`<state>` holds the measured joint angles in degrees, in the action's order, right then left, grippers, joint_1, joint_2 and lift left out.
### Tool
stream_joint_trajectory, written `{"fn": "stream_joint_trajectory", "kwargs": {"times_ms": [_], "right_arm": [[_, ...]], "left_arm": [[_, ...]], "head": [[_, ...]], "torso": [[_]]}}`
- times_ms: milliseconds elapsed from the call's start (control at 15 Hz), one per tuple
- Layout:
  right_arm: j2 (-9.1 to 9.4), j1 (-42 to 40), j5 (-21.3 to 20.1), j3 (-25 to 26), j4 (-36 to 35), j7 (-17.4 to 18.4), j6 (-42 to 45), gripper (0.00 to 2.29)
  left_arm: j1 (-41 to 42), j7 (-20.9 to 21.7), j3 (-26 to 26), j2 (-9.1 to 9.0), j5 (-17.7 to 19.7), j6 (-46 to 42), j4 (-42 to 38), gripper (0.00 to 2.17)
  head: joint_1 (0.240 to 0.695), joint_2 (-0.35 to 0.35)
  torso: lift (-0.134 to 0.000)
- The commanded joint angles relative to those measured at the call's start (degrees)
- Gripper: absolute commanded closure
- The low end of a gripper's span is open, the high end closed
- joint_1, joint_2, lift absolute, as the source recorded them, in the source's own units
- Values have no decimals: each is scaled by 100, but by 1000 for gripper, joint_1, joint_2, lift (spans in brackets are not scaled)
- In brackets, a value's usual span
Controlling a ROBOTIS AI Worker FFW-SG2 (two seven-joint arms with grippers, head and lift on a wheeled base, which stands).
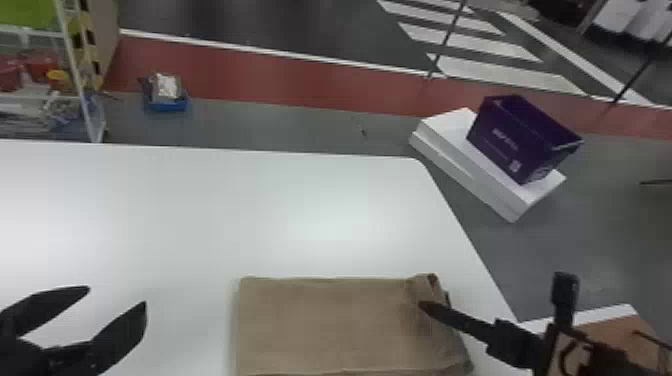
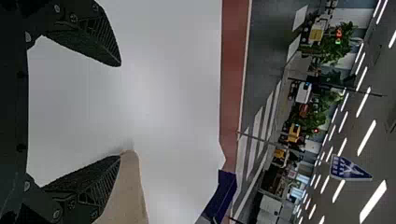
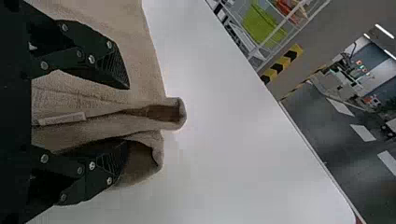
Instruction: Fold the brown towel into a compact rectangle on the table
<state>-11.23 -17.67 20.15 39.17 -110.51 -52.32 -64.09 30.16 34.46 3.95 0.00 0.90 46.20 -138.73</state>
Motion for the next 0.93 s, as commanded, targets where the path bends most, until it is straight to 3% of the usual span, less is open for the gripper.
{"fn": "stream_joint_trajectory", "kwargs": {"times_ms": [0, 333, 467, 667, 867], "right_arm": [[77, 0, 42, -173, -129, -15, -214, 768], [227, 0, -46, -366, -199, 20, -214, 761], [218, 9, -2, -270, -199, 11, -267, 765], [271, -44, 165, -331, -199, -68, -408, 765], [552, -62, 218, -525, -331, -77, -495, 765]], "left_arm": [[-1, 0, 18, -15, -2, 0, -40, 215], [113, 211, 27, -15, 103, 158, -189, 215], [157, 272, -44, -15, 253, 193, -154, 218], [157, 272, -369, -15, 156, 175, 4, 218], [183, 281, -387, -15, 174, 175, -49, 218]], "head": [[695, -350], [695, -305], [695, -316], [695, -350], [695, -350]], "torso": [[-123], [-123], [-123], [-123], [-123]]}}
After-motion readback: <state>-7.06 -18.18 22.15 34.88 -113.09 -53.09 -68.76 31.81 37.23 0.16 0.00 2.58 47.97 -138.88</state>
